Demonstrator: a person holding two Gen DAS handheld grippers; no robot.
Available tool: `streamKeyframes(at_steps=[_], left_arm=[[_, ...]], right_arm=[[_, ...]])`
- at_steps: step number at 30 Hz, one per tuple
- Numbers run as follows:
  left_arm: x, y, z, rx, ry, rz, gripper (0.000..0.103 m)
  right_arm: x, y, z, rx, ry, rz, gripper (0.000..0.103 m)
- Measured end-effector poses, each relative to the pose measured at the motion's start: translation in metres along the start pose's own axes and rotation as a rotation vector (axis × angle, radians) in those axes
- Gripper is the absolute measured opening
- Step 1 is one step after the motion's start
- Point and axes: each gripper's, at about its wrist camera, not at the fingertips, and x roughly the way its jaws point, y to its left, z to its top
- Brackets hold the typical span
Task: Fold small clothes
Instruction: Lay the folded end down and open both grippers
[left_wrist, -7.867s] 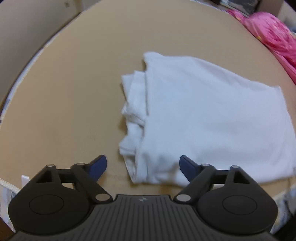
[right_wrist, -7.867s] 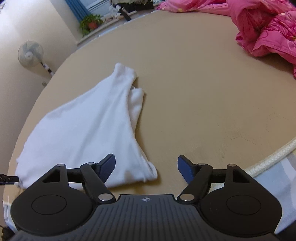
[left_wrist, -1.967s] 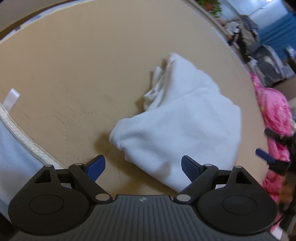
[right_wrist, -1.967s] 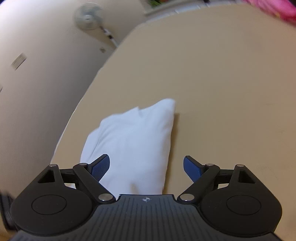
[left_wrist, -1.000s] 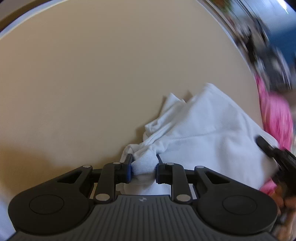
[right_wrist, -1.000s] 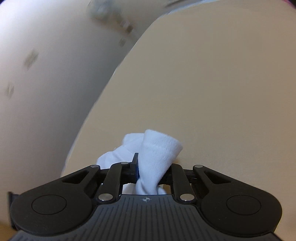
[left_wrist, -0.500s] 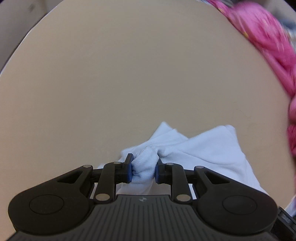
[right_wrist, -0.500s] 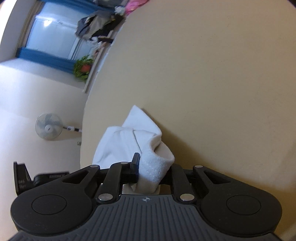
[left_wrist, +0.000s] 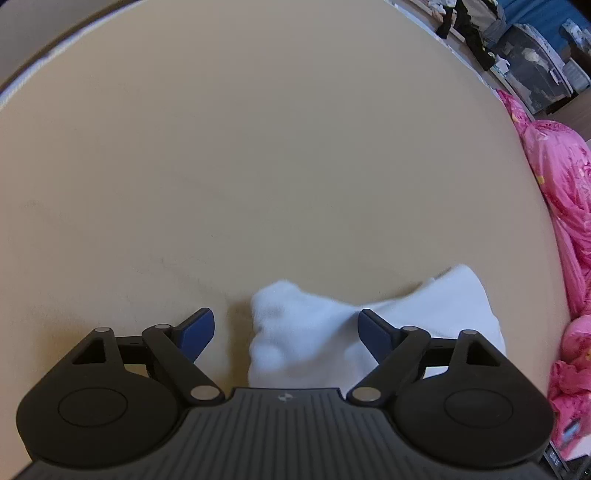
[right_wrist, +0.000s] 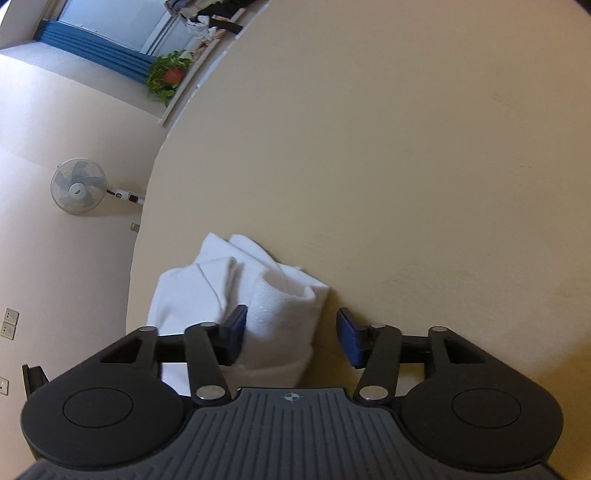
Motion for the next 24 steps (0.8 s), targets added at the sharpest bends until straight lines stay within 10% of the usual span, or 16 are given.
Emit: streamKeyframes(at_steps=[5, 12, 14, 15, 17, 24], left_arm=[[-0.029, 0.029, -0.05, -0.034, -0.02, -0.084, 0.092], [0.023, 0.037, -0.081, -0.184, 0.062, -0.273, 0.103], [0.027, 0.028, -0.078, -0.184, 0.023, -0.313, 0.099], [0.033, 0.024, -0.075, -0.188, 0.019, -0.337, 0.068], [0.04, 0.007, -0.076, -0.129, 0.041, -0.298, 0.042], [0.0, -0.033, -0.057, 0.015, -0.003, -0.302, 0.027]], right_arm=[[0.018, -0.011, 0.028, 0.058, 0.051, 0.082, 0.097], [0.082, 0.024, 0.057, -0.072, 0.332, 0.153, 0.102], [0.095, 0.042, 0.052, -0.137, 0.43, 0.145, 0.079], [0.098, 0.054, 0.045, -0.218, 0.445, 0.09, 0.069], [0.096, 0.071, 0.031, -0.353, 0.413, 0.008, 0.035], [0.025, 0.102, 0.01, -0.289, 0.223, 0.155, 0.023]])
